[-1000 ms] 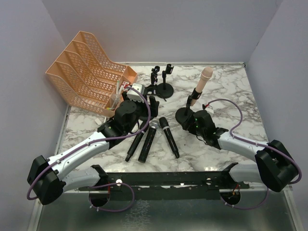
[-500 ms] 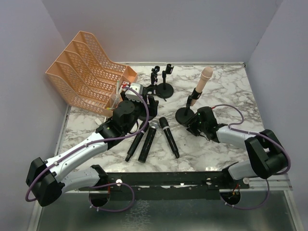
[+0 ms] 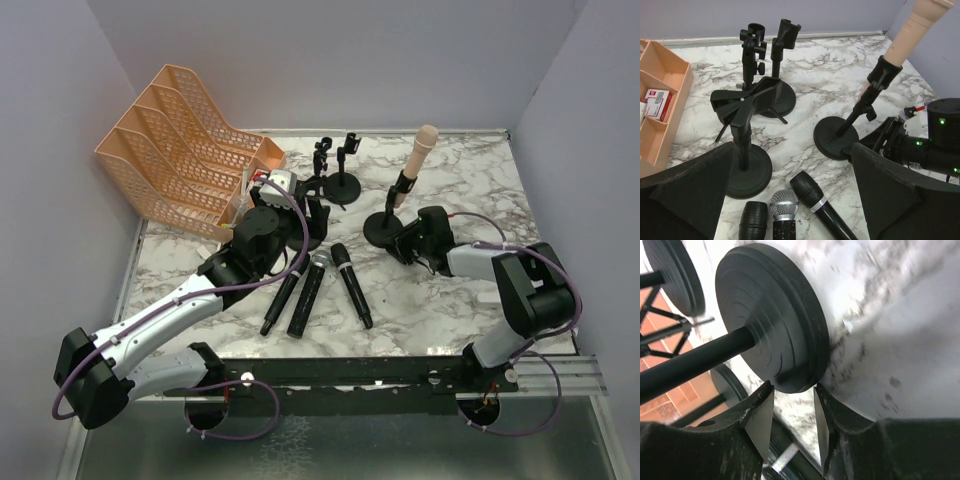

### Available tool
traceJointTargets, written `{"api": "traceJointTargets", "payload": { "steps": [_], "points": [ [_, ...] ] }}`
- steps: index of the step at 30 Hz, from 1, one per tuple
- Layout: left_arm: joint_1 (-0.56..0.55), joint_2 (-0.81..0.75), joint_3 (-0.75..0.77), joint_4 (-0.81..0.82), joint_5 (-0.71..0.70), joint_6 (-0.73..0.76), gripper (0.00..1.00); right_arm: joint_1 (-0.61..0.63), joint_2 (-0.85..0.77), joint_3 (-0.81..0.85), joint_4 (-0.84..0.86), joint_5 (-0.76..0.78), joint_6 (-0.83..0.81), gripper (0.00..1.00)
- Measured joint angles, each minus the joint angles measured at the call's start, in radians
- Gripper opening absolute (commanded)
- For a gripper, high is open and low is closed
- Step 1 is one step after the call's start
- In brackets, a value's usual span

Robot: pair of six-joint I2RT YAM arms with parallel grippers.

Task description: Attach the microphones to the stand

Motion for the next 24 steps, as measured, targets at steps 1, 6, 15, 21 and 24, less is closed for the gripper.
{"api": "traceJointTargets", "payload": {
  "steps": [1, 6, 15, 21, 24],
  "points": [
    [0.000, 0.000, 0.002, -0.001, 0.000, 0.001, 0.99, -0.010, 0.018, 0.016, 0.003, -0.006, 0.003, 0.43],
    [0.000, 0.000, 0.014, -0.014, 0.000, 0.012, 0.99, -0.047, 0.132, 0.131, 0.023, -0.020, 0.008, 0.43],
    [0.000, 0.000, 0.029, -0.043, -0.001, 0.036, 0.99, -0.067, 0.298, 0.330, 0.035, -0.014, 0.019, 0.46],
    [0.001, 0.000, 0.031, -0.051, -0.021, 0.038, 0.99, -0.079, 0.389, 0.468, 0.006, 0.015, 0.004, 0.46],
    [0.002, 0.001, 0.044, -0.068, -0.050, 0.013, 0.99, -0.084, 0.413, 0.510, -0.002, 0.026, -0.019, 0.47]
  ]
}}
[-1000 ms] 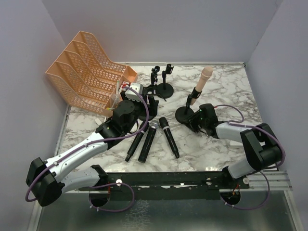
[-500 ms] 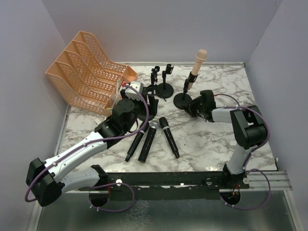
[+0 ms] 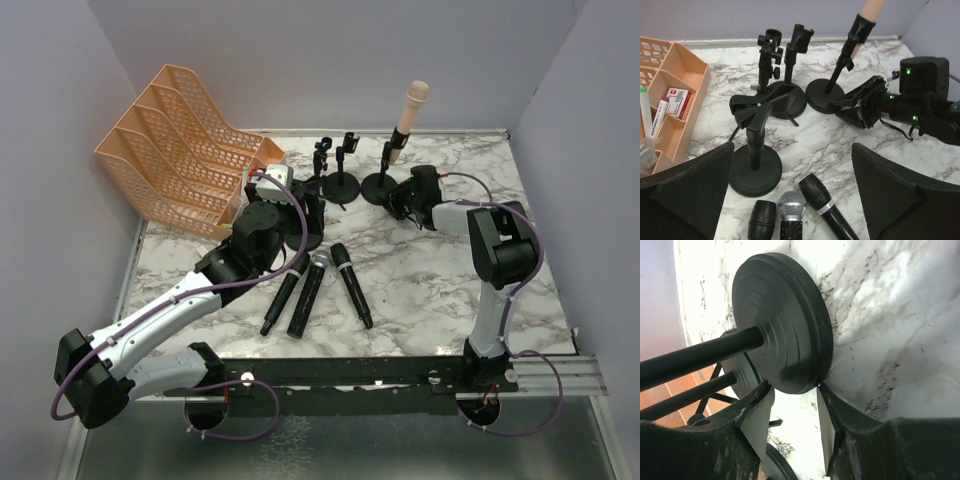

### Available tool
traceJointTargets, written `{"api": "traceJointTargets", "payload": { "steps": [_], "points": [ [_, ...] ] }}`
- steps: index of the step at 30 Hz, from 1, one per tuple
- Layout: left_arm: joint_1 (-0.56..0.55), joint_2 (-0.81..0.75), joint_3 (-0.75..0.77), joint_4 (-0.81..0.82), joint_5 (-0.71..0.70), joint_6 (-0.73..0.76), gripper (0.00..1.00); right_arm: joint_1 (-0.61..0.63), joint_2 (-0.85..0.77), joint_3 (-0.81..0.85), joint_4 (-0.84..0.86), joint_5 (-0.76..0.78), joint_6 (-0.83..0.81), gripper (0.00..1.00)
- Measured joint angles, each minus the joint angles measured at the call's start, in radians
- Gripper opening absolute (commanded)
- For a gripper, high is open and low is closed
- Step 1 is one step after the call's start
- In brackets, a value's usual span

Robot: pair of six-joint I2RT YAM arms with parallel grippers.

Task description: Attach the microphones to the stand

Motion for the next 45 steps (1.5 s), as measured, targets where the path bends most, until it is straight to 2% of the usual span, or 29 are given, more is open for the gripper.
{"api": "traceJointTargets", "payload": {
  "steps": [6, 10, 16, 26, 33, 38, 45],
  "points": [
    [0.012, 0.011, 0.064, -0.012, -0.047, -0.058, 0.99, -0.001, -0.037, -0.031, 0.014, 0.006, -0.096, 0.55],
    [0.046, 0.054, 0.128, -0.027, -0.047, -0.082, 0.98, -0.001, -0.190, -0.156, 0.026, -0.002, -0.186, 0.60],
    [0.145, 0.145, 0.207, -0.060, 0.047, -0.090, 0.96, -0.001, -0.433, -0.304, 0.035, -0.057, -0.306, 0.67],
    [0.244, 0.271, 0.279, -0.176, 0.232, -0.014, 0.95, -0.001, -0.666, -0.423, -0.045, -0.209, -0.504, 0.73],
    [0.263, 0.280, 0.278, -0.212, 0.286, -0.008, 0.95, 0.063, -0.692, -0.416, -0.142, -0.228, -0.629, 0.73],
    [0.264, 0.264, 0.254, -0.211, 0.312, -0.010, 0.94, 0.189, -0.675, -0.348, -0.219, -0.185, -0.705, 0.73],
    [0.264, 0.212, 0.228, -0.196, 0.317, -0.041, 0.94, 0.375, -0.571, -0.203, -0.166, -0.117, -0.816, 0.74]
  ]
}}
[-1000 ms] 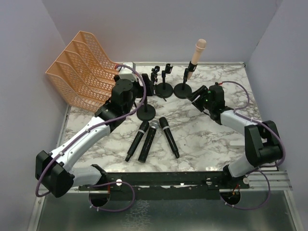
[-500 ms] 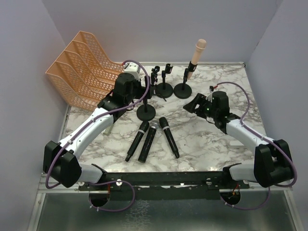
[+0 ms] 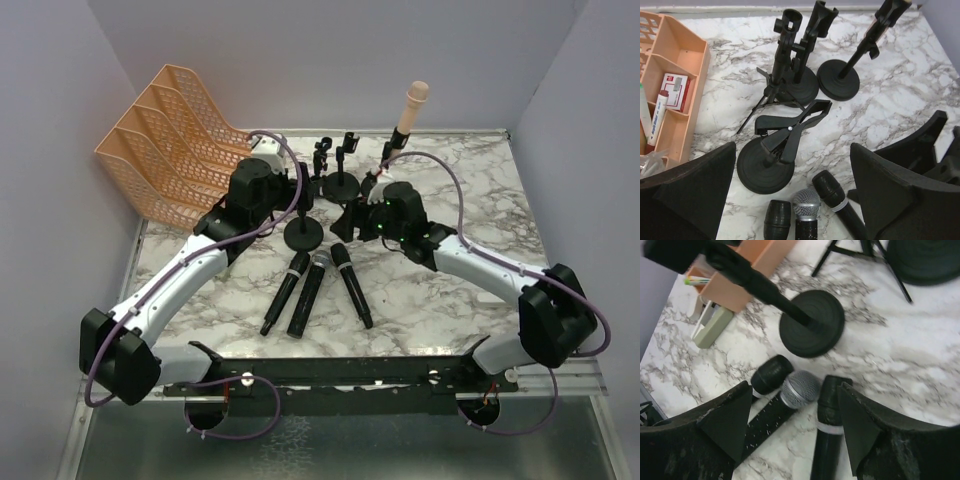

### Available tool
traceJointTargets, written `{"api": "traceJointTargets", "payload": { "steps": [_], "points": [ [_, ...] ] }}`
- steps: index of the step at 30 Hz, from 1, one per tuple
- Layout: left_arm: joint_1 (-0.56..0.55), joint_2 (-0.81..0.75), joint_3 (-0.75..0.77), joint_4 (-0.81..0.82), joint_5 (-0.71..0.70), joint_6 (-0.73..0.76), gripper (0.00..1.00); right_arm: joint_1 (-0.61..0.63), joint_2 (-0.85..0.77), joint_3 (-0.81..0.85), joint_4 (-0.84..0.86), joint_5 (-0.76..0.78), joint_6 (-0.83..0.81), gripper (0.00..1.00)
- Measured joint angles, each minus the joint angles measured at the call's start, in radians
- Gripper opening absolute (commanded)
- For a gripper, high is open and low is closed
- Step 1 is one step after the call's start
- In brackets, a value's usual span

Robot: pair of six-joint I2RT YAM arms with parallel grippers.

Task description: Attach the microphones to the stand

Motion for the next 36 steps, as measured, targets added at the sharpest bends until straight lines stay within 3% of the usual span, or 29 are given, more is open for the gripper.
{"api": "traceJointTargets", "payload": {
  "steps": [8, 16, 27, 36],
  "points": [
    [0.000, -0.169, -0.093, 0.031, -0.138, -0.072, 0.95, 0.111, 0.223, 0.155, 0.209, 0.076, -0.183, 0.74],
    [0.002, -0.286, -0.150, 0.049, -0.235, -0.103, 0.97, 0.142, 0.414, 0.230, 0.377, 0.103, -0.337, 0.73],
    [0.002, -0.290, -0.150, 0.043, -0.246, -0.092, 0.98, 0.143, 0.505, 0.288, 0.498, 0.048, -0.446, 0.44],
    [0.002, -0.290, -0.150, 0.042, -0.246, -0.090, 0.98, 0.145, 0.530, 0.288, 0.623, 0.044, -0.464, 0.33]
  ]
}}
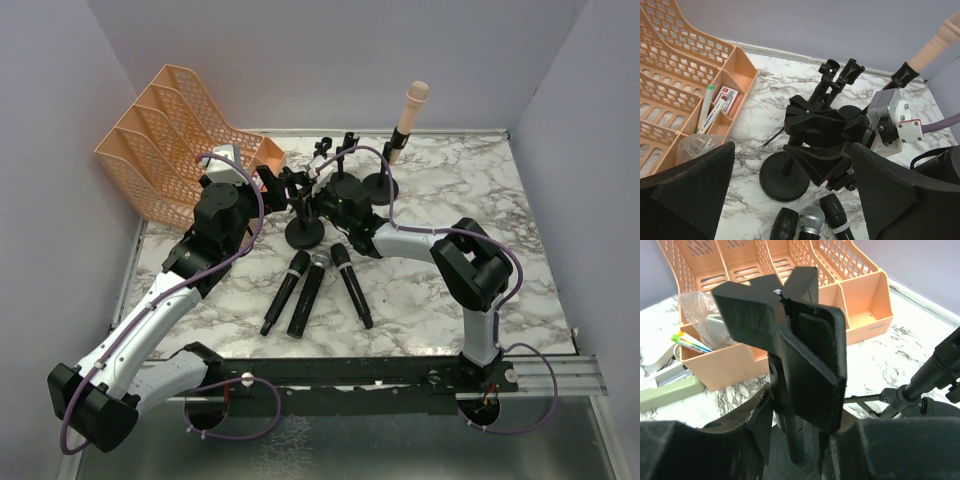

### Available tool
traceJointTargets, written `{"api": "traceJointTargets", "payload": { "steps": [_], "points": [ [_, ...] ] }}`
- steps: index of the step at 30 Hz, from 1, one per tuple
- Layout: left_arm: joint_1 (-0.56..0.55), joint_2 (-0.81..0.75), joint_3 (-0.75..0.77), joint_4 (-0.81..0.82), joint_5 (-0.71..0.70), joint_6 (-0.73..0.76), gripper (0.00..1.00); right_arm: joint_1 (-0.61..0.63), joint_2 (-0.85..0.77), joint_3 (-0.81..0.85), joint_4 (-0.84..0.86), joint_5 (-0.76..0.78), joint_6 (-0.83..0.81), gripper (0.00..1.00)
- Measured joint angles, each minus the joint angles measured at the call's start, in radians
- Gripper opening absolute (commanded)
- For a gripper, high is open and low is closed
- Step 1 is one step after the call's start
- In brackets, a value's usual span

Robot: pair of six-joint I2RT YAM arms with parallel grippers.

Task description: Attach the microphones to the stand

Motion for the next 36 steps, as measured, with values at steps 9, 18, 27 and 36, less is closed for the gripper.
{"api": "traceJointTargets", "payload": {
  "steps": [9, 18, 27, 36],
  "points": [
    [0.000, -0.024, -0.030, -0.002, -0.007, -0.001, 0.98, 0.000, 0.001, 0.000, 0.061, 0.039, 0.050, 0.16],
    [0.000, -0.032, -0.061, -0.003, -0.006, -0.006, 0.98, 0.000, -0.035, 0.002, 0.053, 0.089, 0.102, 0.02],
    [0.000, -0.032, -0.081, -0.001, -0.001, -0.008, 0.98, 0.000, -0.077, -0.001, 0.013, 0.126, 0.133, 0.01],
    [0.000, -0.005, -0.081, 0.047, 0.090, 0.006, 0.96, -0.029, -0.244, -0.003, -0.046, 0.180, 0.194, 0.01]
  ]
}}
